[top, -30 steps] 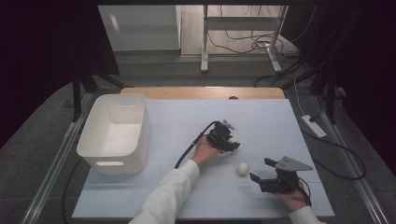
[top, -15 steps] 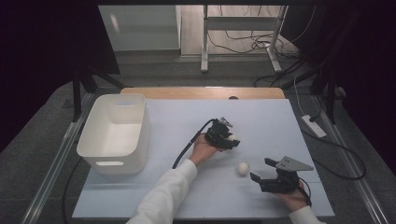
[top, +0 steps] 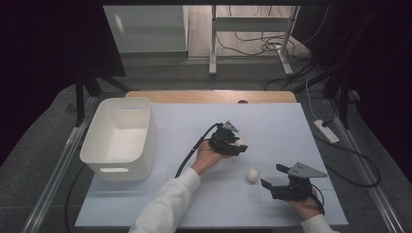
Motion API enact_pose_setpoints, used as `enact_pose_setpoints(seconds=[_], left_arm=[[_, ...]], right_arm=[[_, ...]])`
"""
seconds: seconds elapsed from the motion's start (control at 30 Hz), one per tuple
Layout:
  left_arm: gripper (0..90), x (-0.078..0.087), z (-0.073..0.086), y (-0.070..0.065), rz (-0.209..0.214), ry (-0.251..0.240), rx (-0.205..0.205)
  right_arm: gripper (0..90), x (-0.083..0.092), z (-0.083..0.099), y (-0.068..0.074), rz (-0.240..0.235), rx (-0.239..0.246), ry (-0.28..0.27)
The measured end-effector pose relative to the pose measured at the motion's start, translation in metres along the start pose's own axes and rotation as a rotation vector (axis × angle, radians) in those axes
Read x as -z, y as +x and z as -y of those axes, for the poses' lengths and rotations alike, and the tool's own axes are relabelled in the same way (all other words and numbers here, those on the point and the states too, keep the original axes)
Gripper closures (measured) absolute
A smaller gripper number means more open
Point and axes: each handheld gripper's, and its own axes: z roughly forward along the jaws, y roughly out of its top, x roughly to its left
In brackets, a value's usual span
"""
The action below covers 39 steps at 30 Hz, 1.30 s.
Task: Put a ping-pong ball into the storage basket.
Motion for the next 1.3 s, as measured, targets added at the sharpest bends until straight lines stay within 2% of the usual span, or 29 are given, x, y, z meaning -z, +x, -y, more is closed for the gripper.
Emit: enact_pose_setpoints(seconds=[0.67, 1.3], left_arm=[[51.0, 0.018, 0.006, -0.001, -0.006, -0.038, -0.009], [50.9, 0.032, 0.012, 0.0, -0.012, -0.067, -0.001]], right_arm=[[13.7, 0.0, 0.0, 0.001, 0.008, 0.009, -0.001], [13.8, 0.0, 0.0, 0.001, 0.012, 0.012, 0.004]])
